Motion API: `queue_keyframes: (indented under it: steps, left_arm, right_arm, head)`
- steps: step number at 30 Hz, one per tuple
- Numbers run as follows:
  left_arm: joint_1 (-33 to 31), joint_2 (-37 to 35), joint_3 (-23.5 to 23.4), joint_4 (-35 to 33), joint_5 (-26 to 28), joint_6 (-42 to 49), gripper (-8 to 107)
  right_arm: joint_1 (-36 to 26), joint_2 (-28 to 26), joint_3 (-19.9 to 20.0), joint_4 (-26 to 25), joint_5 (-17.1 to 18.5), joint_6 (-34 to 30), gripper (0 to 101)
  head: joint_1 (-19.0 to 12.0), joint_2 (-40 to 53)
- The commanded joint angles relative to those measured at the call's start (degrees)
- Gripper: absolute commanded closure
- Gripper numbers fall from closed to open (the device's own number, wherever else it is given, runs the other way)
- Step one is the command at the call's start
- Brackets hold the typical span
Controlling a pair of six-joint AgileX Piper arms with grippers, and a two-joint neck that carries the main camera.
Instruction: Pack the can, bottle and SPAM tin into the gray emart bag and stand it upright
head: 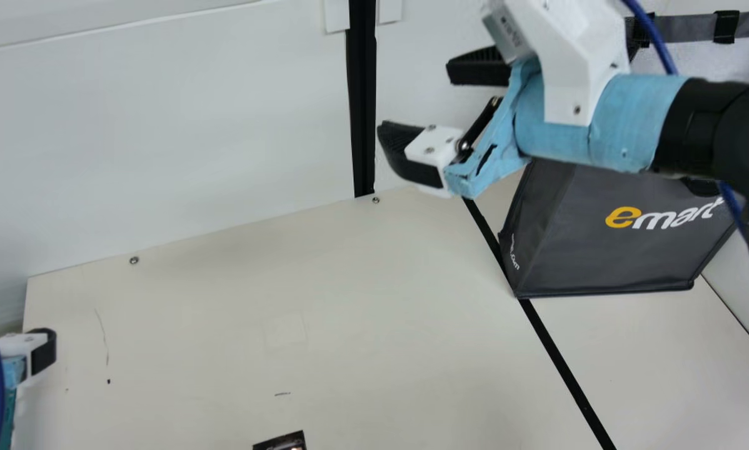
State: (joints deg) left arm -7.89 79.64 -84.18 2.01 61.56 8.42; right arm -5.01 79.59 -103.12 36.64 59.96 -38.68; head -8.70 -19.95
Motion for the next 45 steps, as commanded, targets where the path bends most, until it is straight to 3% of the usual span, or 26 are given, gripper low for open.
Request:
queue_keyframes:
  steps: [1, 20, 45]
  left_arm:
    - [0.0, 0.0, 0.0, 0.0, 0.0, 0.0, 9]
    - [0.0, 0.0, 0.0, 0.0, 0.0, 0.0, 9]
    - [0.0, 0.0, 0.0, 0.0, 0.0, 0.0, 9]
  right_arm:
    - [0.4, -0.8, 4.4, 0.4, -1.1, 0.3, 6]
    - [3.3, -6.6, 23.3, 3.9, -7.7, -1.0, 6]
    - [3.3, -6.7, 23.4, 4.1, -8.1, -0.9, 6]
  head:
    - [-1.3, 0.0]
    - [-1.3, 0.0]
    - [-1.3, 0.0]
